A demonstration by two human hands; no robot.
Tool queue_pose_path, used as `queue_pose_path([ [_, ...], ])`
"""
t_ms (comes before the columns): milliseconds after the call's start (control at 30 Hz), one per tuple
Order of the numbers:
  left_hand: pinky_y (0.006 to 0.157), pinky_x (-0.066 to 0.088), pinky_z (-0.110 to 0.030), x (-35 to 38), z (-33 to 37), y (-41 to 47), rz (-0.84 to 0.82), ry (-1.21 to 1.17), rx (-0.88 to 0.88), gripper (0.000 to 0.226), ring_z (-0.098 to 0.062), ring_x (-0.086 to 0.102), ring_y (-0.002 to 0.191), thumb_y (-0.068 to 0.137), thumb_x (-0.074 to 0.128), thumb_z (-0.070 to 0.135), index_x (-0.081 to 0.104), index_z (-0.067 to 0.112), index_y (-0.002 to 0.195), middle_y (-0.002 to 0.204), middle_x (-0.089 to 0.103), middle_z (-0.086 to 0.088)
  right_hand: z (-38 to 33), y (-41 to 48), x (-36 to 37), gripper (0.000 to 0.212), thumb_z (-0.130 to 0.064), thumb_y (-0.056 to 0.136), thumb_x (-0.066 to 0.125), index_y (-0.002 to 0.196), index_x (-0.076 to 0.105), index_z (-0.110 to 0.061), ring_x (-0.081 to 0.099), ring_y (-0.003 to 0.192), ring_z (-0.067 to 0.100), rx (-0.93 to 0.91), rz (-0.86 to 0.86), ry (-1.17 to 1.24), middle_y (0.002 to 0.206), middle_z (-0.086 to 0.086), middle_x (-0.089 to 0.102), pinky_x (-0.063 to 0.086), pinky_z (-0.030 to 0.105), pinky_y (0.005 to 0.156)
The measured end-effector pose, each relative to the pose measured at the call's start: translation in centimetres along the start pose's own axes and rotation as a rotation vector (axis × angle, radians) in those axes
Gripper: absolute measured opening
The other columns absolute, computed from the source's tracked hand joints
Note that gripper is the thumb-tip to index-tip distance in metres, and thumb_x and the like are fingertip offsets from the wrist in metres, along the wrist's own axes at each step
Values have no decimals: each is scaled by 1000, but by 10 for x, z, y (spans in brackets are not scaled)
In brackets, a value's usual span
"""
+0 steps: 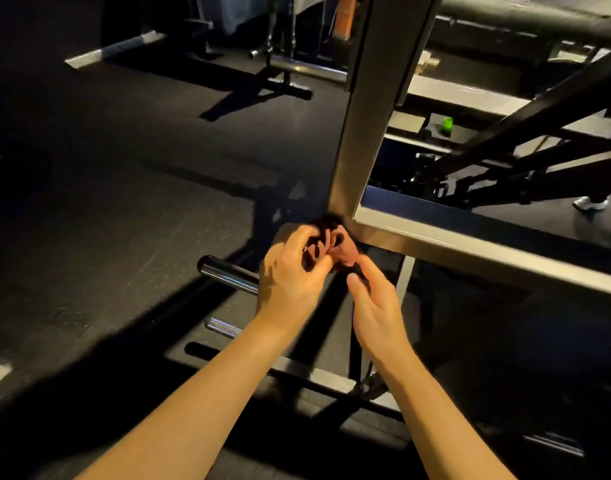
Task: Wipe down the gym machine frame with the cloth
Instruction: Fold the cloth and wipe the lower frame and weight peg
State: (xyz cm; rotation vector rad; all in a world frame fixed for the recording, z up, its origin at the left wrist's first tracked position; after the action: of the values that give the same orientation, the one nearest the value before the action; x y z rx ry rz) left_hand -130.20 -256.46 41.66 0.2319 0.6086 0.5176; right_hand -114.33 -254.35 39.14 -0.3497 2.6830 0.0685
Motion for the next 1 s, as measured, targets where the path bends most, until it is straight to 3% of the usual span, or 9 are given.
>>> queue_pose_path([
  [67,79,57,-37,12,-12,-3,-30,21,5,21,-18,69,85,90,73,24,64,25,108,90,71,5,6,2,-1,48,-43,105,42,151,46,-27,46,139,8,33,57,62,149,-8,53,38,42,118],
  [200,82,57,-40,34,-82,-33,-192,43,-352,11,-15,68,88,88,72,25,66,27,98,89,68,9,20,1,9,48,-41,102,56,146,52,-24,56,122,3,140,120,24,135,-10,57,45,23,100],
  [333,79,56,-30,28,-77,-22,-246,-5,-372,7,-12,67,88,90,73,29,67,31,94,90,68,8,21,-2,24,32,-38,90,76,117,70,-23,66,90,-6,201,211,53,106,-13,71,50,11,75],
  [433,81,50,-16,12,-49,-5,-282,-142,-268,13,2,65,92,95,70,27,66,38,100,94,69,17,3,-12,22,12,-27,90,78,101,74,-22,71,89,11,78,361,218,93,-6,74,57,27,79],
  [500,93,49,-19,8,-36,5,-340,-175,-152,27,1,63,103,95,70,30,65,40,120,107,68,19,-9,-11,17,9,-21,91,77,99,75,-20,72,91,15,14,440,257,94,-3,74,58,28,81],
  [567,98,52,-27,11,-40,11,-403,-176,-85,25,0,63,107,91,71,42,62,52,111,111,67,18,-8,-2,15,8,-21,89,78,95,74,-21,72,87,11,45,471,232,90,-5,74,57,22,78],
  [700,82,56,-30,21,-64,12,-391,9,23,29,-5,63,93,84,79,44,64,30,105,102,64,9,21,5,31,20,-16,85,81,89,66,-29,69,82,5,227,460,217,87,-8,71,54,18,75],
  [833,78,54,-26,23,-89,-1,-458,26,-172,27,-3,62,88,86,79,34,58,29,102,97,65,8,44,-3,54,16,-14,90,76,97,68,-26,69,89,7,330,443,250,93,-7,72,57,25,86],
  [1000,80,54,-13,8,-86,-36,-502,-339,-472,16,3,71,95,93,74,12,70,24,102,96,77,8,40,-22,64,15,-23,97,68,111,71,-18,70,95,4,213,432,369,97,-5,74,54,14,79],
])
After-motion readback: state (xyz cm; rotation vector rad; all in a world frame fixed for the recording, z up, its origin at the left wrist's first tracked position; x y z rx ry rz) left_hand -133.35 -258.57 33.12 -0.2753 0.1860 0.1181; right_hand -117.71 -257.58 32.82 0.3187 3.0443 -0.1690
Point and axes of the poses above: each hand's wrist, its own y-axis towards the middle knuckle, its own x-axis out of the palm, z = x × y, the point moved 6 cm from there along y, towards the middle knuckle
